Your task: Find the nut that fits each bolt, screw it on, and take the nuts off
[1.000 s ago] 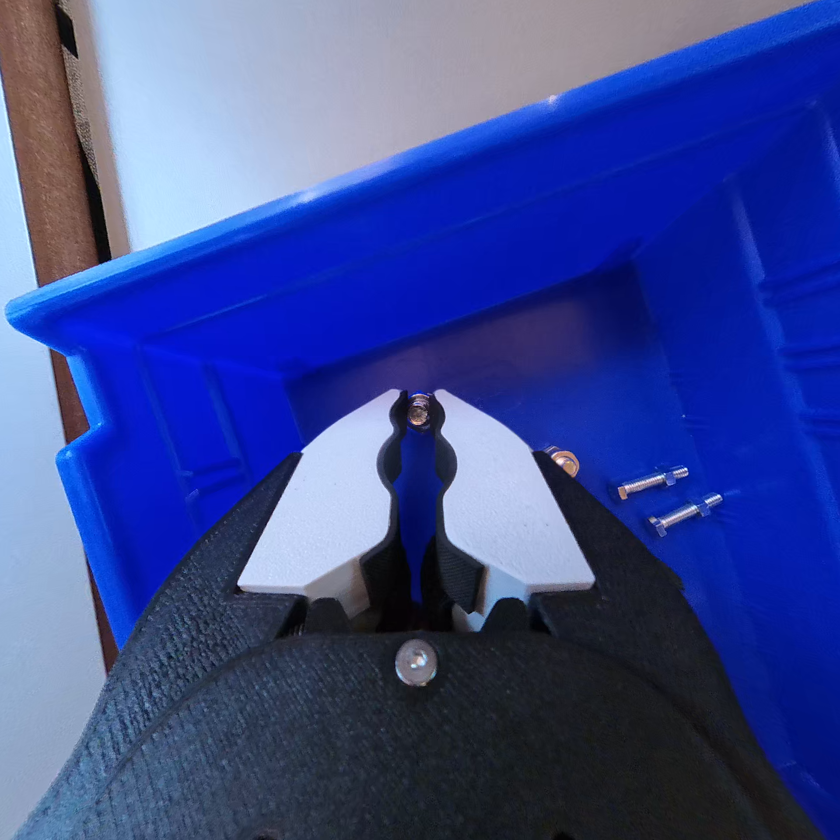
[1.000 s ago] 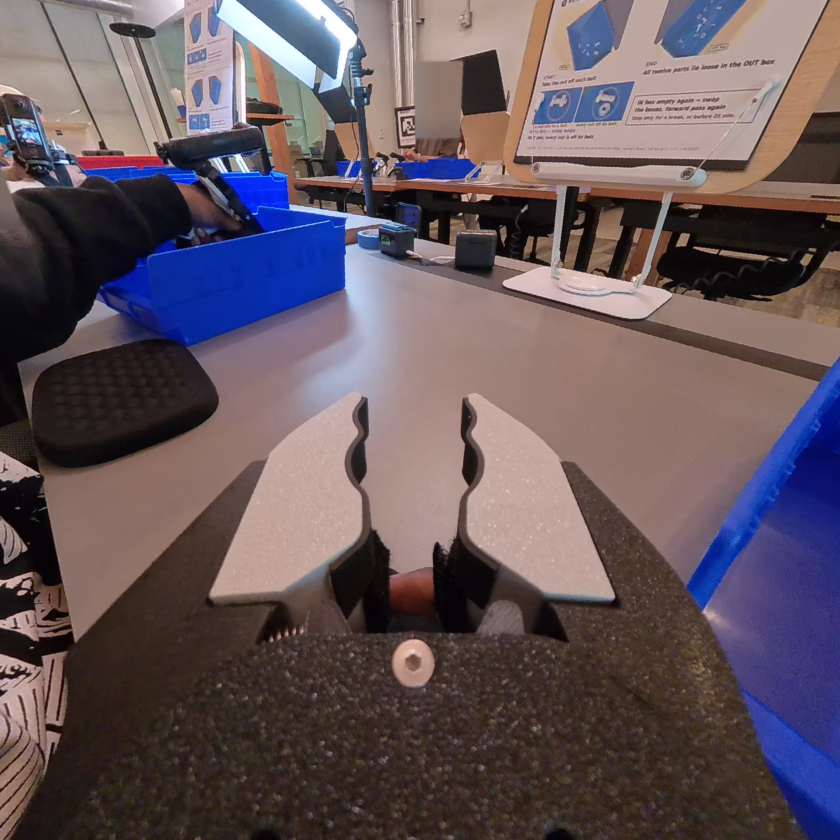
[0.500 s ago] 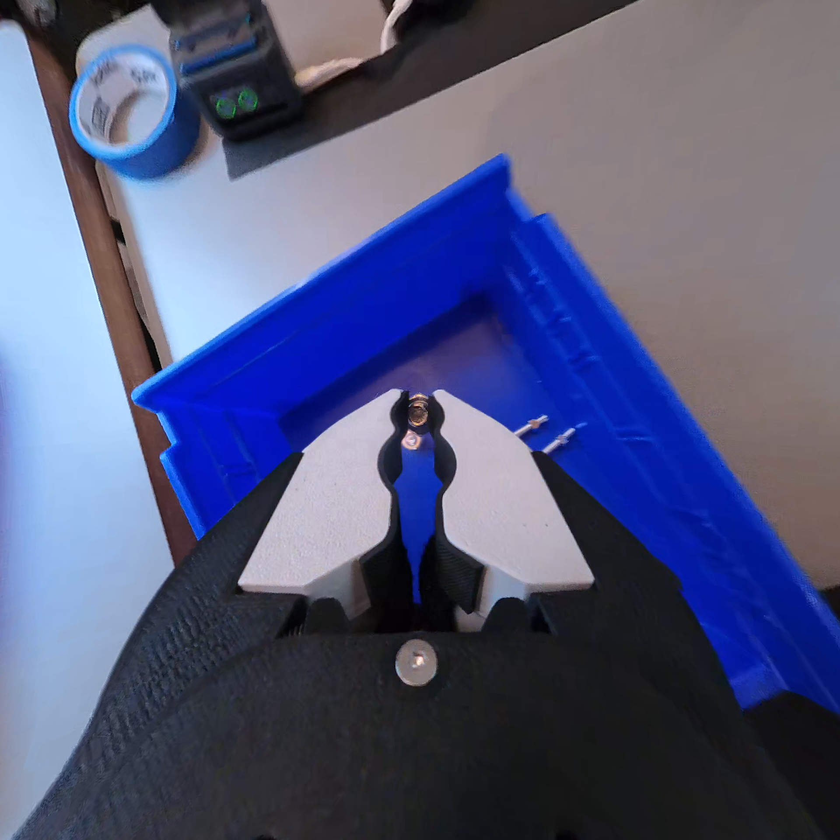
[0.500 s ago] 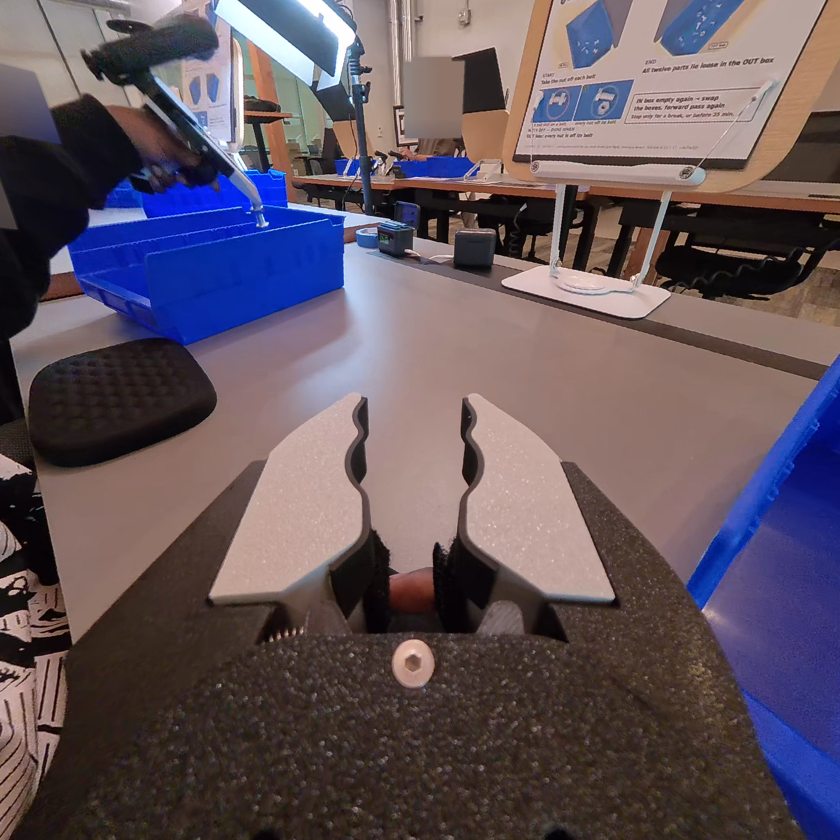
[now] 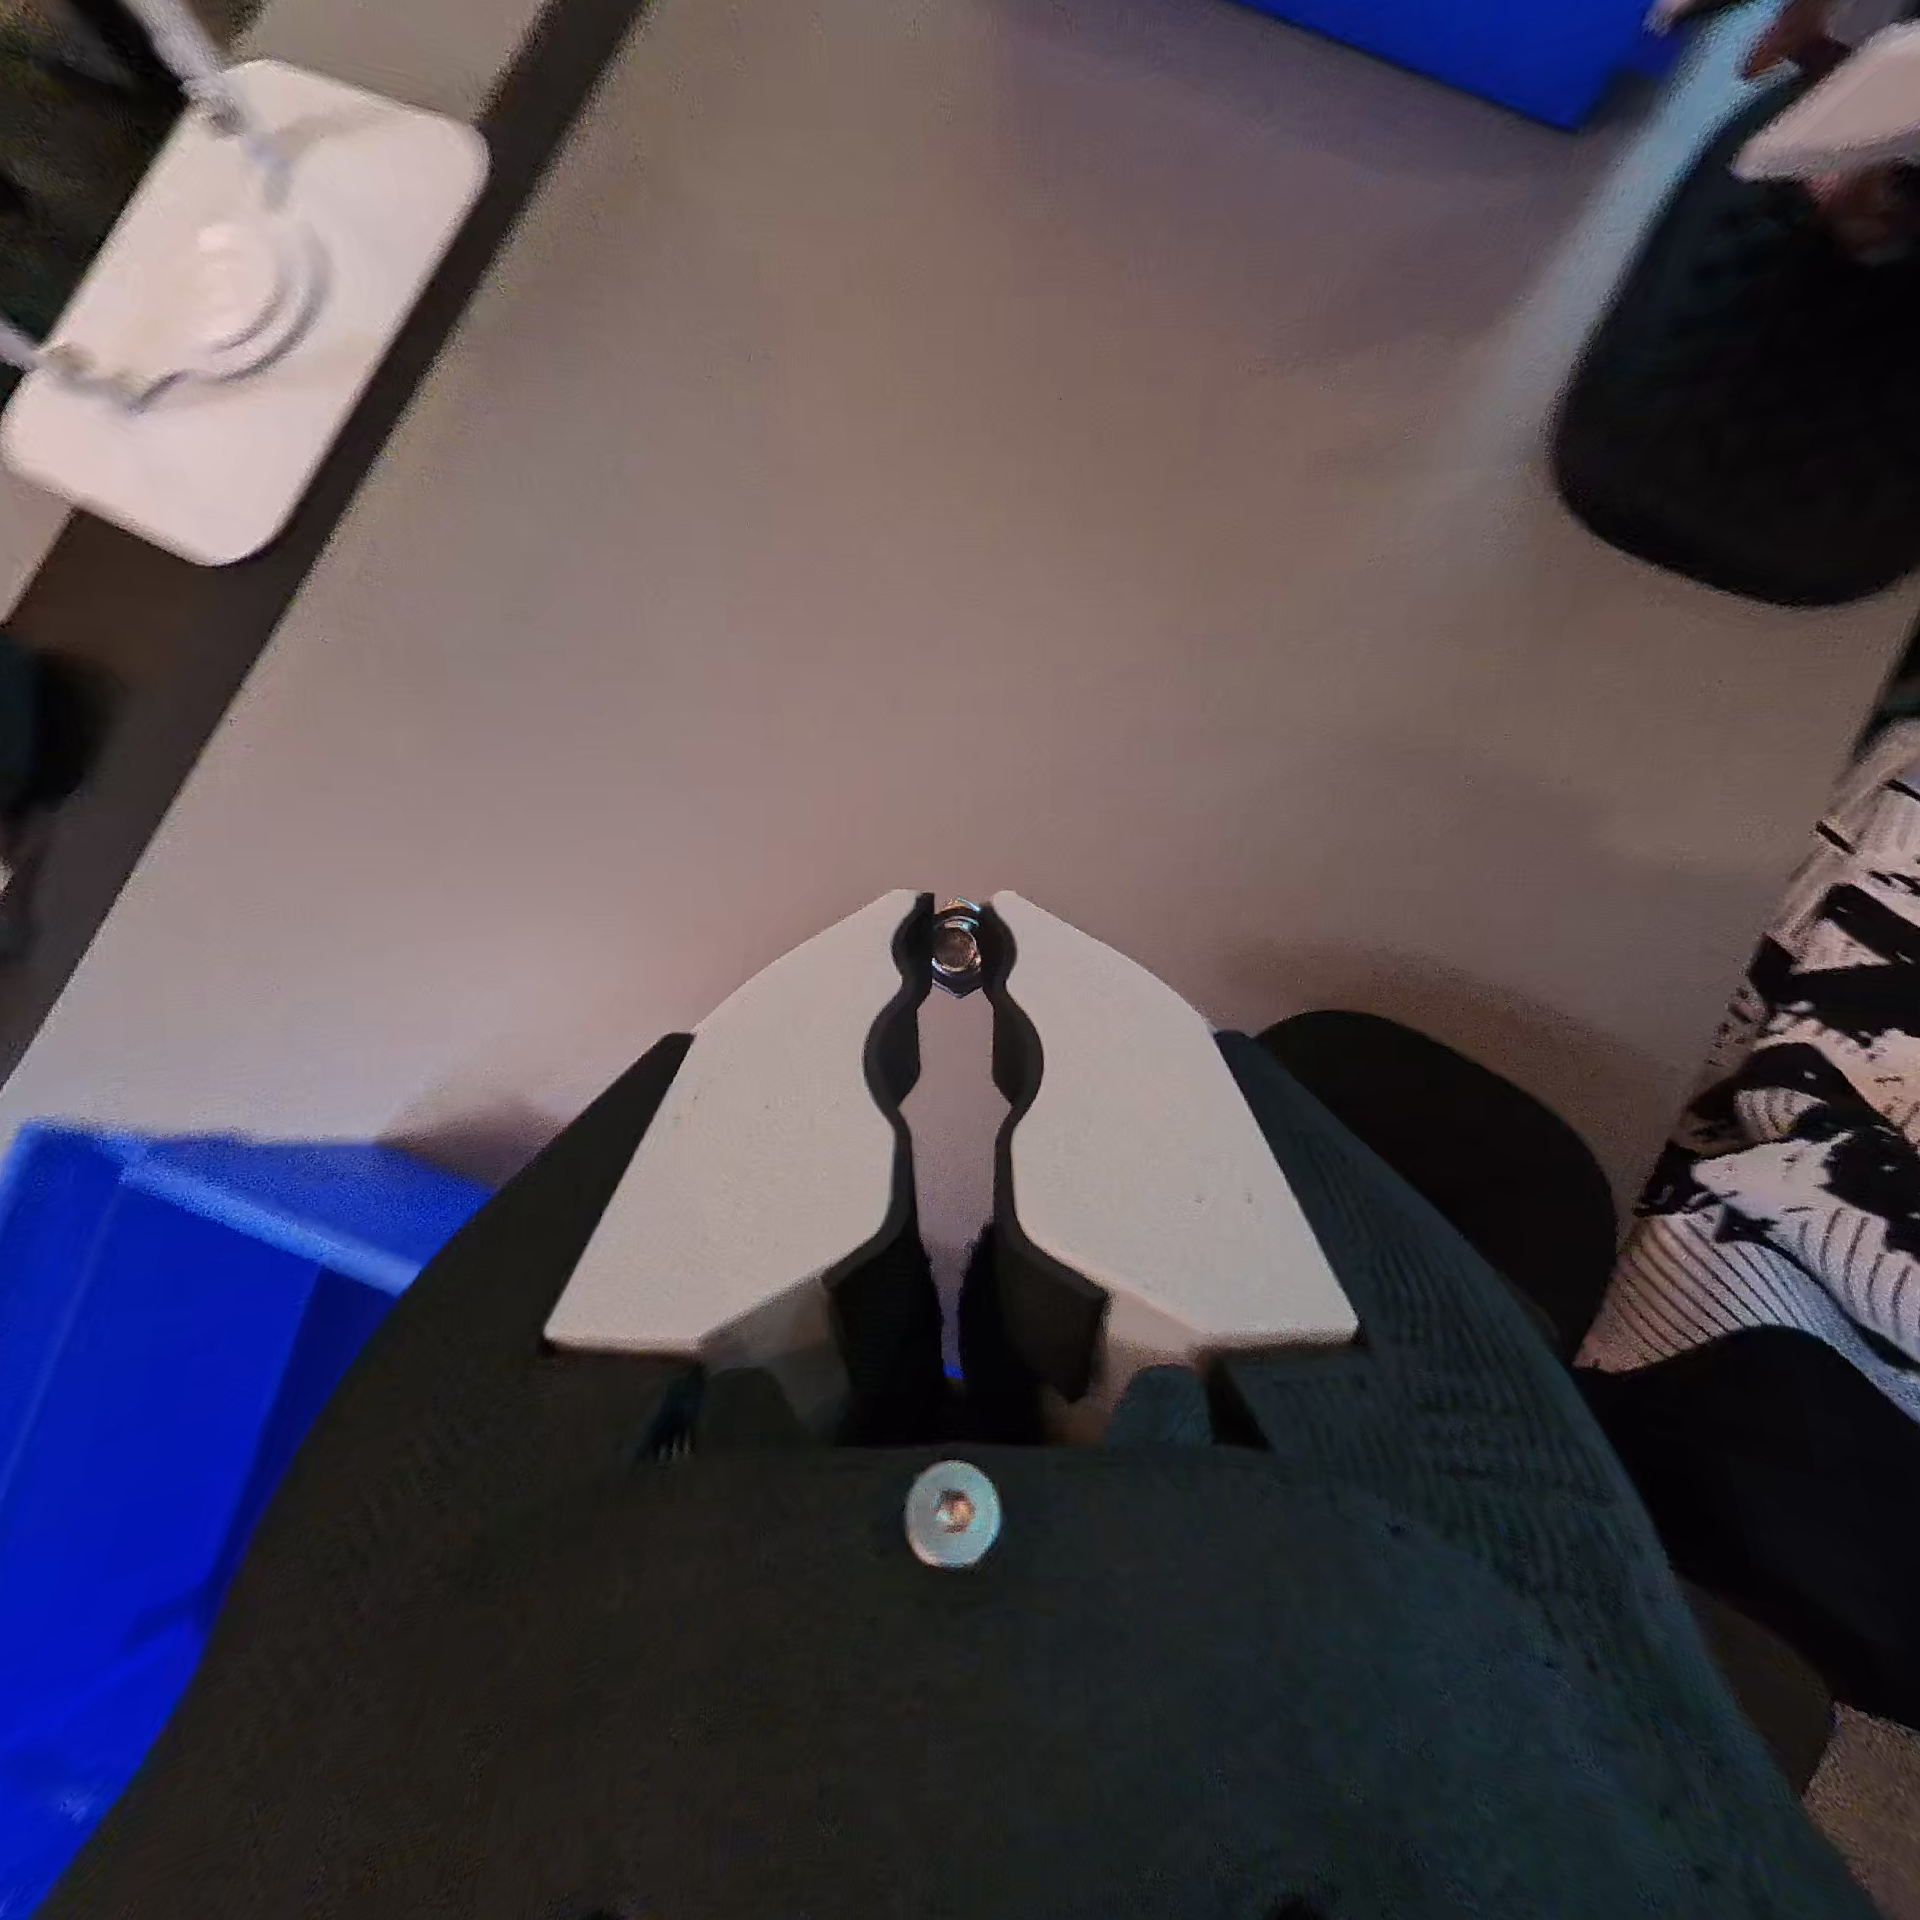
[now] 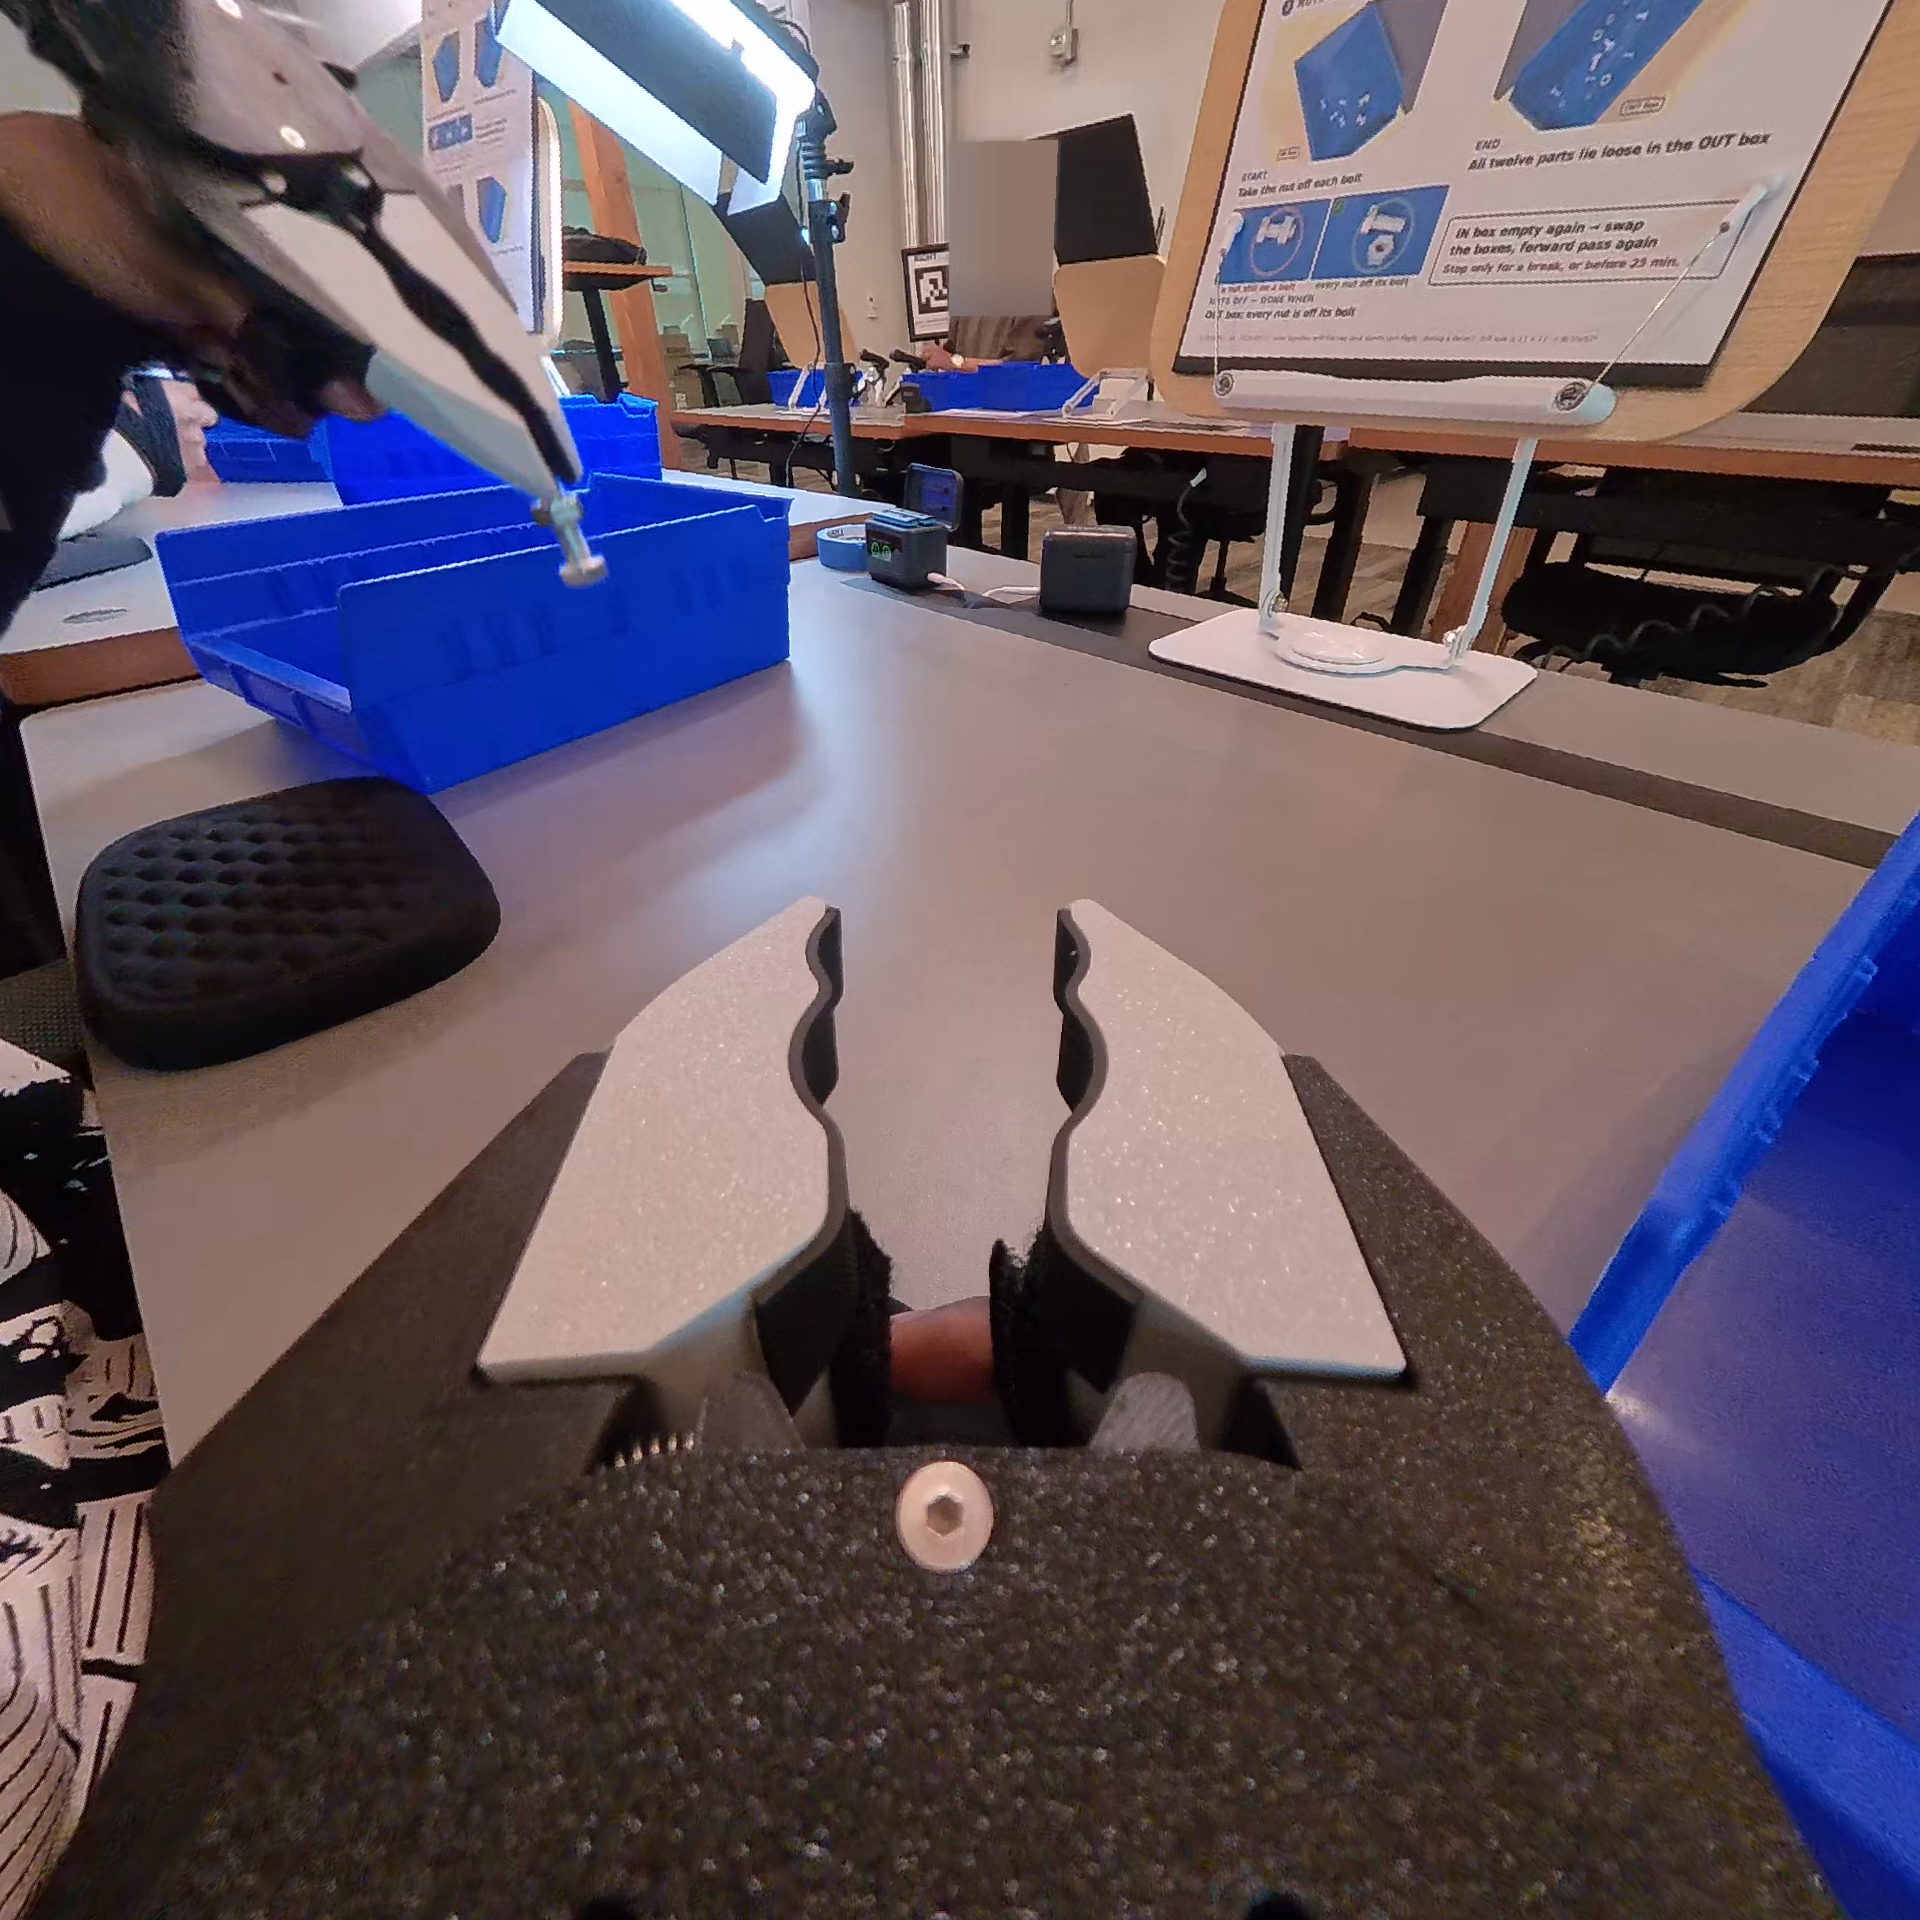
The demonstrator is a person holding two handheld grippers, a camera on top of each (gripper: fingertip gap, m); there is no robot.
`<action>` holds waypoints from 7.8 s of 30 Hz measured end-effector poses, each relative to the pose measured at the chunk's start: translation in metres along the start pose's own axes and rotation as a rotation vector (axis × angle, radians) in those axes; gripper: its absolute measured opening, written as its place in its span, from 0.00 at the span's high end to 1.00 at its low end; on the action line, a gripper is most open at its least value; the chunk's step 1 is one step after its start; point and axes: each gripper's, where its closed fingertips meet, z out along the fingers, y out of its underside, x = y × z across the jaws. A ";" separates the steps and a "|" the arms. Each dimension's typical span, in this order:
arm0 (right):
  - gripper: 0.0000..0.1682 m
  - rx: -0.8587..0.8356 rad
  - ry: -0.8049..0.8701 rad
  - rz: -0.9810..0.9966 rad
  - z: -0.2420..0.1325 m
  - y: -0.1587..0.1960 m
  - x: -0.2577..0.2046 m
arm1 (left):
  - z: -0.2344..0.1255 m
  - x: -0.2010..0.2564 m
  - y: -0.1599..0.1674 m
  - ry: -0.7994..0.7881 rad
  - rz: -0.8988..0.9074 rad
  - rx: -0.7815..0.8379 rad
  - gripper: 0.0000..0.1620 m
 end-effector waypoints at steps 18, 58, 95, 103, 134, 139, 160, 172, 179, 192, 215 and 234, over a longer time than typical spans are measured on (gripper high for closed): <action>0.77 0.001 -0.004 0.004 0.000 0.000 0.000 | 0.111 0.133 0.002 0.188 0.257 -0.148 0.95; 0.85 -0.495 -0.386 -0.157 0.079 0.060 -0.112 | 0.024 0.126 -0.029 0.256 -0.128 0.978 0.54; 0.93 -0.219 -0.509 -0.088 0.065 -0.049 -0.134 | 0.061 0.148 -0.044 0.121 -0.021 0.799 0.88; 0.59 0.011 -0.495 0.005 0.075 -0.047 -0.141 | 0.051 0.155 -0.044 0.255 -0.045 0.867 0.88; 0.64 0.088 -0.535 0.070 0.067 -0.043 -0.141 | 0.050 0.162 -0.042 0.321 -0.025 0.876 0.89; 0.62 0.068 -0.551 0.077 0.081 -0.042 -0.149 | 0.053 0.167 -0.041 0.324 0.014 0.856 0.89; 0.78 0.165 -0.490 0.078 0.050 -0.046 -0.117 | 0.050 0.166 -0.041 0.333 0.002 0.875 0.89; 0.62 0.107 -0.538 0.003 0.085 -0.042 -0.157 | 0.055 0.171 -0.040 0.316 0.042 0.843 0.89; 0.64 0.131 -0.506 0.019 0.079 -0.045 -0.143 | 0.052 0.171 -0.040 0.320 0.039 0.856 0.89; 0.74 0.169 -0.448 0.063 0.055 -0.041 -0.117 | 0.050 0.168 -0.041 0.331 0.014 0.872 0.89; 0.64 0.113 -0.510 0.064 0.090 -0.045 -0.152 | 0.050 0.168 -0.041 0.334 0.014 0.872 0.89; 0.75 0.173 -0.466 0.094 0.052 -0.050 -0.117 | 0.046 0.165 -0.041 0.353 -0.018 0.899 0.89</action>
